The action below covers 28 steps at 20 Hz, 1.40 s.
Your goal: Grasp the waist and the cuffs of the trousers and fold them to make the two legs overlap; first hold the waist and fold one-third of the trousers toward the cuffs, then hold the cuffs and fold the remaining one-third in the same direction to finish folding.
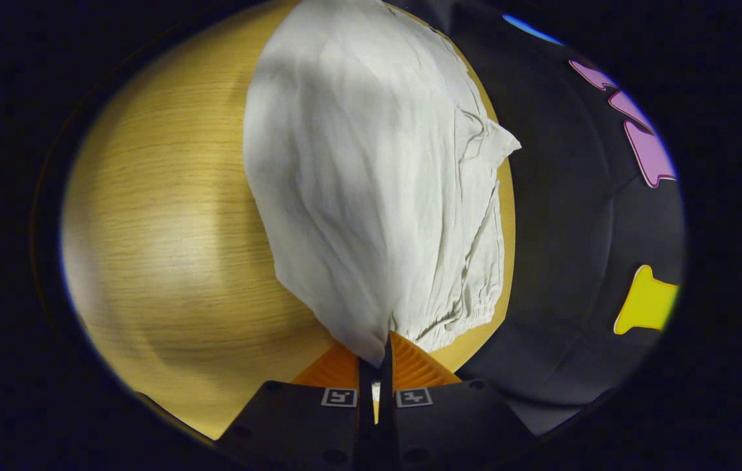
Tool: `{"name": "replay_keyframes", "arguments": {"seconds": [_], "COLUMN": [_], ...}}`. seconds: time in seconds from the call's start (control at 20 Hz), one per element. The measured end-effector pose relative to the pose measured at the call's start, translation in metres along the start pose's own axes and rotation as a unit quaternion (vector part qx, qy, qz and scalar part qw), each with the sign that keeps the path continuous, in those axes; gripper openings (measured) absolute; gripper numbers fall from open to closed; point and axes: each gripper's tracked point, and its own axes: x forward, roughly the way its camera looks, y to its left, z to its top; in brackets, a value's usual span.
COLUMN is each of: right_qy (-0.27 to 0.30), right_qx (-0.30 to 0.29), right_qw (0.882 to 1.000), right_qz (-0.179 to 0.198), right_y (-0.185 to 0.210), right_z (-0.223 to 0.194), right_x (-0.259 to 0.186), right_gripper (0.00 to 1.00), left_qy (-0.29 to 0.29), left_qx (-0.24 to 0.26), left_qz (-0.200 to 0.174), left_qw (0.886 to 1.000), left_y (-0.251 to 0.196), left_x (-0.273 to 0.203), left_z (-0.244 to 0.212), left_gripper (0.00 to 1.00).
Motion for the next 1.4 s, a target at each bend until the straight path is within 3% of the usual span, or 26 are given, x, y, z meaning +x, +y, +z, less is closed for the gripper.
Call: {"name": "replay_keyframes", "arguments": {"seconds": [0.05, 0.2, 0.5, 0.65, 0.7, 0.8, 0.85, 0.9, 1.25, 1.4], "right_qy": [0.005, 0.004, 0.006, 0.006, 0.006, 0.006, 0.007, 0.008, 0.024, 0.026], "right_qx": [0.010, 0.000, 0.002, 0.001, 0.000, -0.004, -0.009, -0.014, 0.019, 0.037], "right_qw": [1.000, 1.000, 1.000, 1.000, 1.000, 1.000, 1.000, 0.999, 0.999, 0.998], "right_qz": [0.003, -0.001, -0.011, -0.017, -0.019, -0.024, -0.028, -0.032, -0.032, -0.048], "right_y": [-0.001, -0.001, -0.001, -0.002, -0.002, -0.003, -0.003, -0.004, -0.007, -0.017], "right_z": [0.000, 0.001, 0.000, 0.000, 0.000, 0.000, 0.000, 0.000, -0.004, -0.003], "right_x": [0.000, -0.001, -0.001, 0.000, 0.000, 0.000, 0.000, 0.000, 0.000, -0.007], "right_gripper": [0.07, 0.07, 0.07, 0.06, 0.07, 0.07, 0.07, 0.07, 0.07, 0.06], "left_qy": [-0.006, -0.024, -0.025, -0.022, -0.019, -0.015, -0.014, -0.010, -0.004, -0.012], "left_qx": [0.018, 0.058, 0.057, 0.064, 0.065, 0.065, 0.064, 0.063, 0.025, 0.004], "left_qz": [-0.004, -0.012, -0.021, -0.024, -0.025, -0.028, -0.029, -0.030, -0.012, 0.021], "left_qw": [1.000, 0.998, 0.998, 0.997, 0.997, 0.997, 0.997, 0.997, 1.000, 1.000], "left_y": [-0.001, 0.005, 0.020, 0.023, 0.024, 0.024, 0.023, 0.023, 0.027, 0.038], "left_x": [0.003, 0.013, 0.034, 0.043, 0.047, 0.049, 0.051, 0.052, 0.051, 0.041], "left_z": [0.005, 0.025, 0.042, 0.044, 0.044, 0.045, 0.044, 0.043, 0.043, 0.047], "left_gripper": [0.97, 0.83, 0.72, 0.52, 0.41, 0.31, 0.16, 0.12, 0.06, 0.06]}}
